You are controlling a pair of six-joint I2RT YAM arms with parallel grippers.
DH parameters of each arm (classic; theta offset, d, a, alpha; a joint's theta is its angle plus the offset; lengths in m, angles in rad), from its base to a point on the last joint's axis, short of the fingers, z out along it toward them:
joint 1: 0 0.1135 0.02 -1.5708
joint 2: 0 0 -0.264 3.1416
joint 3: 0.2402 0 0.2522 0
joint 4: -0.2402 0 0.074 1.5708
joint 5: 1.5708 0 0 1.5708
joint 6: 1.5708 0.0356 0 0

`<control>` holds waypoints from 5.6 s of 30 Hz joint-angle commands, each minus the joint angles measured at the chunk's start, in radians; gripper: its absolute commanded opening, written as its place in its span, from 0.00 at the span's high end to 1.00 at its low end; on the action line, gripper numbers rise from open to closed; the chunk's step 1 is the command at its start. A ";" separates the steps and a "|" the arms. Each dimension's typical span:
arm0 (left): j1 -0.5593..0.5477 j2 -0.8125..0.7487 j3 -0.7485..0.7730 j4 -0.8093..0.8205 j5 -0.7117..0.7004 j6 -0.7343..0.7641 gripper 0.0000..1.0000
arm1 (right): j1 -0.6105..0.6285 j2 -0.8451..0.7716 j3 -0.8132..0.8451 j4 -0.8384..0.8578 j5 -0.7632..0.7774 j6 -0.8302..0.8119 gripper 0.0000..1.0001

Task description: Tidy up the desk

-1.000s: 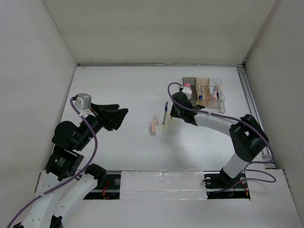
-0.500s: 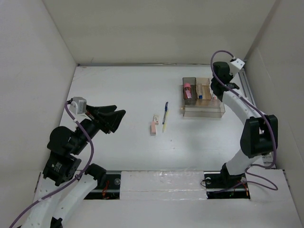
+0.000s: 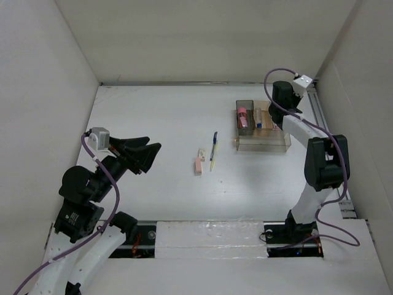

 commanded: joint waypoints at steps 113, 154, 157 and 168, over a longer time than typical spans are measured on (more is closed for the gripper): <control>-0.003 0.016 0.005 0.042 0.006 0.010 0.48 | 0.081 -0.152 -0.036 -0.207 -0.455 0.213 1.00; -0.003 0.019 0.005 0.043 0.012 0.012 0.48 | 0.031 0.161 0.088 -0.044 -0.139 -0.129 0.85; -0.003 0.022 0.004 0.046 0.012 0.012 0.48 | 0.031 0.166 0.106 -0.069 -0.135 -0.095 0.54; -0.003 0.036 0.005 0.046 0.010 0.012 0.48 | 0.065 -0.006 0.185 -0.230 -0.405 0.118 1.00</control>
